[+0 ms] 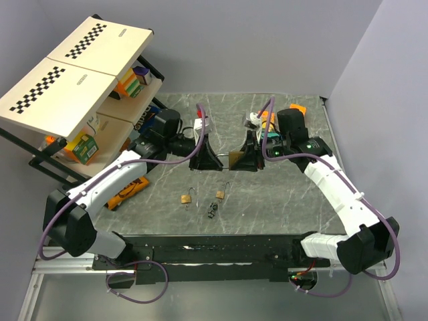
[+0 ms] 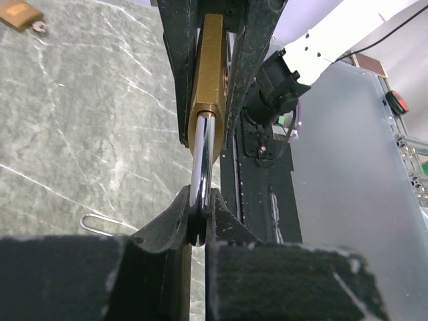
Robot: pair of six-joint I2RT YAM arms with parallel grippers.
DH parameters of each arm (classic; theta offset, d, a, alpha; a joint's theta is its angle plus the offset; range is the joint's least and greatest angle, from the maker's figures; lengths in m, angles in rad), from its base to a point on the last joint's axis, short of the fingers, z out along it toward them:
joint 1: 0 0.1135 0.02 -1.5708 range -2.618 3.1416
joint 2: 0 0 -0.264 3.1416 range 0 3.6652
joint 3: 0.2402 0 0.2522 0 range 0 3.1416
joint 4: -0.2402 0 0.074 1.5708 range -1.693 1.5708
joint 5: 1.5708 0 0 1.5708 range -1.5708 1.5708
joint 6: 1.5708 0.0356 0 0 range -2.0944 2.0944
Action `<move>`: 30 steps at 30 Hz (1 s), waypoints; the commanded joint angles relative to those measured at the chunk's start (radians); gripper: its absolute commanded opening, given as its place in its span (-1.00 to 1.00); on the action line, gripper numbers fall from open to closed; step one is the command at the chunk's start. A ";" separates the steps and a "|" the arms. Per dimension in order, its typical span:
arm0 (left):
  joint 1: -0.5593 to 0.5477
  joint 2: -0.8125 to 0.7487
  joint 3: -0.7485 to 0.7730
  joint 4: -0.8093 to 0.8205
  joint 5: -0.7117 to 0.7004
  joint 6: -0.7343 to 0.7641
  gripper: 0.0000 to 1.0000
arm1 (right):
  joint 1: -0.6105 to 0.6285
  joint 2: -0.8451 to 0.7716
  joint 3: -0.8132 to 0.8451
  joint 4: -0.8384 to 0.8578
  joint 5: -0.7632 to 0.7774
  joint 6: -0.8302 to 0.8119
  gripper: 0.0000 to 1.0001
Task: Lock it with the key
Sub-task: Lock the lock.
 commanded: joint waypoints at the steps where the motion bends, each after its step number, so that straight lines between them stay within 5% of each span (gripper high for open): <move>1: 0.029 -0.015 0.073 0.194 0.050 0.004 -0.98 | 0.007 -0.028 -0.041 0.227 -0.084 0.103 -1.00; 7: 0.040 0.040 0.193 -0.052 0.047 0.191 -0.89 | 0.002 -0.014 -0.021 0.222 -0.067 0.108 -1.00; 9: 0.051 0.044 0.191 -0.034 0.041 0.151 -0.43 | -0.004 -0.017 -0.038 0.293 -0.057 0.166 -1.00; 11: 0.065 0.025 0.155 0.114 0.031 -0.026 0.03 | -0.028 -0.020 -0.052 0.407 -0.025 0.265 -1.00; 13: 0.094 -0.006 0.072 0.325 -0.001 -0.249 0.26 | -0.054 -0.036 -0.082 0.495 0.008 0.330 -1.00; 16: 0.126 -0.024 0.021 0.447 -0.083 -0.500 0.86 | -0.100 -0.088 -0.142 0.702 0.130 0.476 -1.00; 22: 0.138 -0.012 0.032 0.516 -0.304 -0.847 0.93 | -0.105 -0.120 -0.177 0.831 0.293 0.539 -1.00; 30: 0.140 0.087 0.135 0.405 -0.476 -1.137 0.93 | -0.021 -0.116 -0.193 0.939 0.599 0.510 -1.00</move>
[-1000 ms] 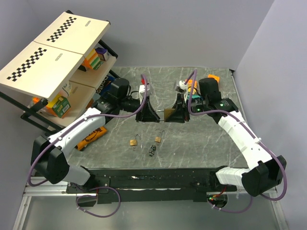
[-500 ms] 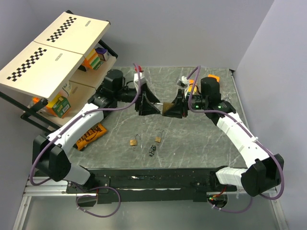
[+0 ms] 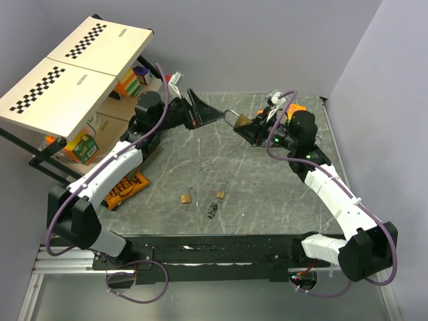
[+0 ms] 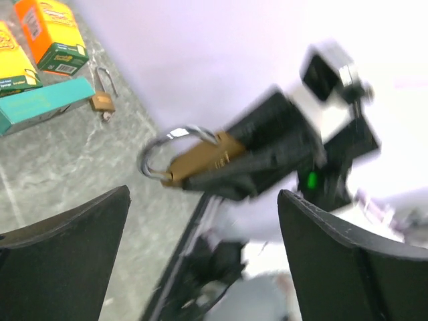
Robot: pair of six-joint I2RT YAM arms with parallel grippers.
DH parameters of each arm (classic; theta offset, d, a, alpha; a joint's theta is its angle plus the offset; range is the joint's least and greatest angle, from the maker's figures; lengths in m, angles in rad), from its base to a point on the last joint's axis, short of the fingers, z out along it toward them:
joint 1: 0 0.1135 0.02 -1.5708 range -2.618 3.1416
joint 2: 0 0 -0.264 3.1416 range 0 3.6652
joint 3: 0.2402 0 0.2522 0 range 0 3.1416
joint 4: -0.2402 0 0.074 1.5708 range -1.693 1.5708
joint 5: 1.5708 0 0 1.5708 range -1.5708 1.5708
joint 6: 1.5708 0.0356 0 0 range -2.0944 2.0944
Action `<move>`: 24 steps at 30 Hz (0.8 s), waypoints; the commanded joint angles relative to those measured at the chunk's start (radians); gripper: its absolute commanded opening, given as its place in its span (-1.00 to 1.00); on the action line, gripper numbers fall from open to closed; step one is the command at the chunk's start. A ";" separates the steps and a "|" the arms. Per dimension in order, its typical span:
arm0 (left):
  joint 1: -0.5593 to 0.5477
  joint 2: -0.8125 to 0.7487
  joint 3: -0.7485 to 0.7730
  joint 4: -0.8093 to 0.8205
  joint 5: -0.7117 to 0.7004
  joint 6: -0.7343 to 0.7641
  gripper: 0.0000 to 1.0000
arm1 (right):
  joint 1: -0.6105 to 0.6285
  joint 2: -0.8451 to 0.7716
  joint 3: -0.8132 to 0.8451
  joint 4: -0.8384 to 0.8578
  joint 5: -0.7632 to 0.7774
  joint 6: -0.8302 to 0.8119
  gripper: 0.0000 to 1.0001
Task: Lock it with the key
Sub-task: Lock the lock.
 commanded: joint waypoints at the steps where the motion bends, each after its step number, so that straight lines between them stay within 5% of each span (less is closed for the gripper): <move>1: 0.001 0.065 0.091 -0.011 -0.120 -0.282 0.93 | 0.068 -0.044 0.014 0.230 0.220 -0.005 -1.00; 10: -0.005 0.108 0.069 0.043 -0.125 -0.477 0.93 | 0.189 0.032 0.073 0.277 0.419 -0.033 -1.00; 24: -0.035 0.145 0.085 0.009 -0.170 -0.410 0.93 | 0.233 0.128 0.149 0.300 0.501 -0.022 -1.00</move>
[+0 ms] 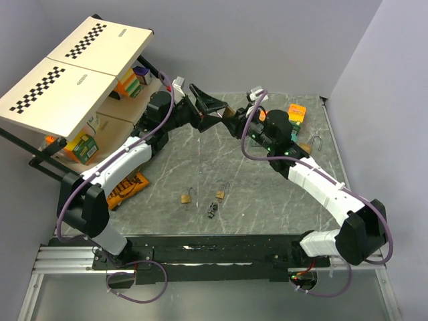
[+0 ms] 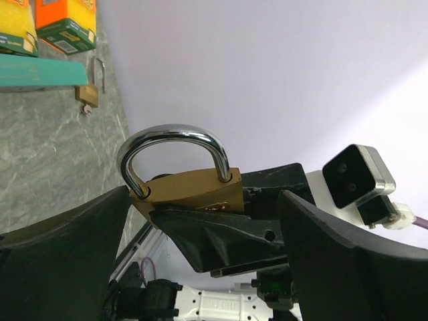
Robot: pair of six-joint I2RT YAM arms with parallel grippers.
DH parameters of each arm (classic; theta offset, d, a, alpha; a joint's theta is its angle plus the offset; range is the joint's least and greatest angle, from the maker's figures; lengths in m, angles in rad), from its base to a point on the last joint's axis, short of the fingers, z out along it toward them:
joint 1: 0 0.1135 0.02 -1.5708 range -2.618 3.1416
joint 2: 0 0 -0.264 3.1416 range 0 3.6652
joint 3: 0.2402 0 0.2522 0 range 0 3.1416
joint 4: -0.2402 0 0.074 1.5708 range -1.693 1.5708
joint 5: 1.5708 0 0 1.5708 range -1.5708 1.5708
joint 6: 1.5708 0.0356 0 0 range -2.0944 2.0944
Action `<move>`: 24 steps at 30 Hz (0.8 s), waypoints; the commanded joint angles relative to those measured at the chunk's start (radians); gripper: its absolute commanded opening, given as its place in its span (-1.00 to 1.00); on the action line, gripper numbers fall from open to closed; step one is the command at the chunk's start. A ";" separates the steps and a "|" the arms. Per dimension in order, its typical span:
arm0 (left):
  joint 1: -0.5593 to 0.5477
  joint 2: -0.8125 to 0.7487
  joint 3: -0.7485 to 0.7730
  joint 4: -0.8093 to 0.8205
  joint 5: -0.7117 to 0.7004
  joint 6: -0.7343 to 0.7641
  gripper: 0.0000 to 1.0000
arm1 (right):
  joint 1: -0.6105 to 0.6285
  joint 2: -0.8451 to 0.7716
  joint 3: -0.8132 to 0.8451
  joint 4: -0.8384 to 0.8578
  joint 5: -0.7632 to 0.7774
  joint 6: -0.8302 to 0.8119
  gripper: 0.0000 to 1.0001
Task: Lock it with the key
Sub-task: Lock the lock.
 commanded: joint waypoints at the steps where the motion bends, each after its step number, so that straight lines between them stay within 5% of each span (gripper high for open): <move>1: -0.014 0.017 0.037 0.012 0.001 -0.023 0.93 | 0.019 0.000 0.100 0.181 0.037 0.010 -1.00; 11: -0.032 0.051 0.063 0.047 0.026 -0.060 0.97 | 0.032 0.015 0.102 0.206 0.074 -0.014 -1.00; 24: -0.037 0.051 0.057 0.064 0.026 -0.075 0.01 | 0.048 0.014 0.076 0.218 0.063 -0.031 -1.00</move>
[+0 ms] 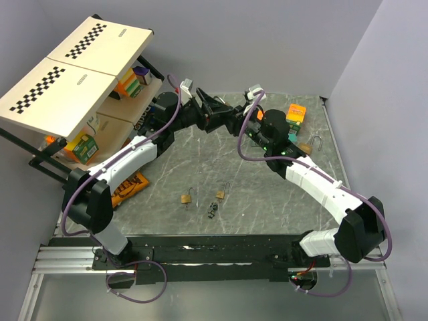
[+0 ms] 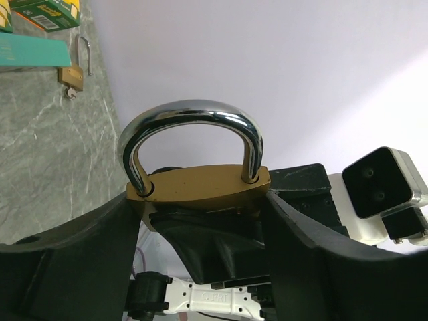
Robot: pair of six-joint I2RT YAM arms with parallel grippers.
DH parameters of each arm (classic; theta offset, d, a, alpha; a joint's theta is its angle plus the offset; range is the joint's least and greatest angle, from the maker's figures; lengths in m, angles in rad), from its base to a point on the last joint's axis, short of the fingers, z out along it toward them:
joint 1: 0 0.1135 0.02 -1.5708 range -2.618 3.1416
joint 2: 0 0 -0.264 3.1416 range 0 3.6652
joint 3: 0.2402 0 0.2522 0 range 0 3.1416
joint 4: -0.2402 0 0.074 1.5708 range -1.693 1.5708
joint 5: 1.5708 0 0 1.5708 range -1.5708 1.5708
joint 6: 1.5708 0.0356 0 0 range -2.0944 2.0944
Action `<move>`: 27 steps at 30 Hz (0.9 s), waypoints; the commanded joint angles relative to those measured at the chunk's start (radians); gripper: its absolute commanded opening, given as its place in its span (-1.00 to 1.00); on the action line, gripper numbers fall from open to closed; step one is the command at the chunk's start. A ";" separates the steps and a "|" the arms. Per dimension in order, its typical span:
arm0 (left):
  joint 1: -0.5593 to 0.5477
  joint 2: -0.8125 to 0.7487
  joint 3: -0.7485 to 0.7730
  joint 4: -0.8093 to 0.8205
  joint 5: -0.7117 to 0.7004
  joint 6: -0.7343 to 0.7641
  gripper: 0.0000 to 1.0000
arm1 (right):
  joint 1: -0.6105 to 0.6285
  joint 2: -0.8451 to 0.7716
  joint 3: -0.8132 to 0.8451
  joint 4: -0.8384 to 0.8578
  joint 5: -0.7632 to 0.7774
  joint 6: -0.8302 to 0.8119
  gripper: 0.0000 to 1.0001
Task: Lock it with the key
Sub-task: Lock the lock.
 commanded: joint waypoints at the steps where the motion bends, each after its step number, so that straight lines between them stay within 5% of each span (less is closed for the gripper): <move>1: -0.004 -0.001 0.034 0.032 0.005 -0.034 -0.08 | 0.015 -0.018 0.053 0.163 -0.009 -0.008 -1.00; 4: 0.008 -0.001 0.033 0.041 0.005 -0.034 -0.52 | 0.015 -0.029 0.045 0.145 -0.009 -0.014 -0.72; 5: 0.012 -0.001 0.034 0.038 0.003 -0.022 -0.74 | 0.015 -0.032 0.044 0.134 -0.010 -0.020 -0.32; 7: 0.025 -0.004 0.053 -0.006 0.000 0.010 -0.95 | 0.008 -0.049 0.048 0.081 -0.024 -0.023 0.00; 11: 0.041 -0.021 0.068 -0.060 0.008 0.116 -0.98 | -0.037 -0.107 0.044 -0.011 -0.120 -0.047 0.53; 13: 0.042 -0.032 0.071 -0.089 0.005 0.159 -0.98 | -0.064 -0.138 0.036 -0.061 -0.209 -0.061 0.62; 16: 0.048 -0.043 0.053 -0.077 0.011 0.155 -0.98 | -0.095 -0.165 0.037 -0.168 -0.298 -0.103 0.61; 27: 0.048 -0.033 0.071 -0.066 0.034 0.155 -0.98 | -0.103 -0.107 0.066 -0.328 -0.434 -0.218 0.02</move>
